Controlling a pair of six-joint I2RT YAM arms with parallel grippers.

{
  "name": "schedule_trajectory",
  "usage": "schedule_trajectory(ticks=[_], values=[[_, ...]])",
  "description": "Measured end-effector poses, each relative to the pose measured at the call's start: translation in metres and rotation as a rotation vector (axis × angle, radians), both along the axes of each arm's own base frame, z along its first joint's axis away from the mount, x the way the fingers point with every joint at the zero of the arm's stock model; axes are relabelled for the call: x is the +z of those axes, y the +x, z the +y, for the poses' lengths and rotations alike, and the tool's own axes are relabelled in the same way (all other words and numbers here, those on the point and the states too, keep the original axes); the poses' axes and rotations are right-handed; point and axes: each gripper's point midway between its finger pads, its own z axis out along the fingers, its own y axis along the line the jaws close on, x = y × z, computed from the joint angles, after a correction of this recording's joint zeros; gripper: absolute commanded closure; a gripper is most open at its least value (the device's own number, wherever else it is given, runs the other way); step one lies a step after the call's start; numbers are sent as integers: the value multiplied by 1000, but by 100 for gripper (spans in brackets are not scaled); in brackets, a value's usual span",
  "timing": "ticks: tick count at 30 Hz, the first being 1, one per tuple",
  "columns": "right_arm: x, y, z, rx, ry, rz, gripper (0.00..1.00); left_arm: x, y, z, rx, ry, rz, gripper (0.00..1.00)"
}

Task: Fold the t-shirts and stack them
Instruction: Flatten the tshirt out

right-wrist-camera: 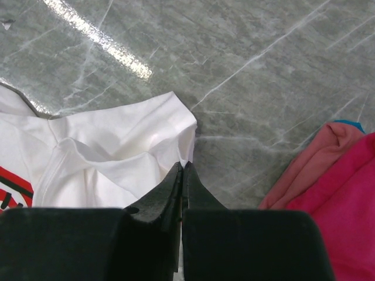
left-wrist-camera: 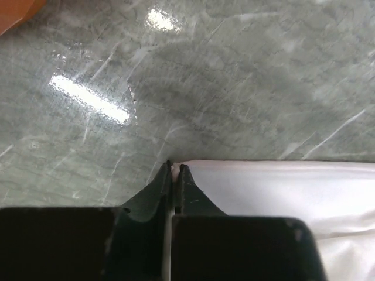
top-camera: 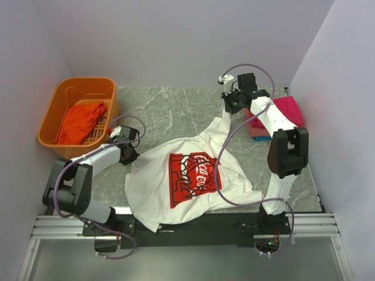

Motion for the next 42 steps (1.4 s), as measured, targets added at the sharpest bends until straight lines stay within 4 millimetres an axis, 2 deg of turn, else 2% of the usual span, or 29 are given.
schedule_trajectory(ticks=[5,8,11,14,16,17,20,25,29,31,35,38,40,42], values=[[7,4,-1,-3,2,-15,100,6,-1,0,-5,-1,-9,100],[17,12,-6,-24,-11,-47,100,25,5,1,-25,9,-29,100],[31,30,-15,-69,-43,-114,100,63,41,1,-35,30,-101,100],[44,54,-29,-127,-92,-204,100,107,102,12,-13,60,-210,100],[51,76,-38,-160,-123,-271,100,123,139,25,9,80,-253,100],[53,85,-41,-170,-134,-297,100,127,152,29,14,87,-265,100],[47,107,-52,-189,-187,-364,100,119,185,42,16,114,-259,100],[27,135,-62,-175,-245,-430,100,88,216,42,-16,142,-193,100],[9,152,-71,-163,-274,-447,100,84,235,44,-27,155,-187,100],[7,163,-74,-155,-272,-460,100,88,243,47,-31,161,-200,100],[24,189,-78,-150,-258,-526,100,99,252,52,-38,163,-228,100],[53,204,-76,-152,-238,-599,100,106,259,50,-51,155,-252,100],[68,205,-72,-144,-216,-626,100,109,261,47,-63,141,-265,100],[84,198,-67,-129,-181,-635,100,111,262,43,-78,120,-282,100]])
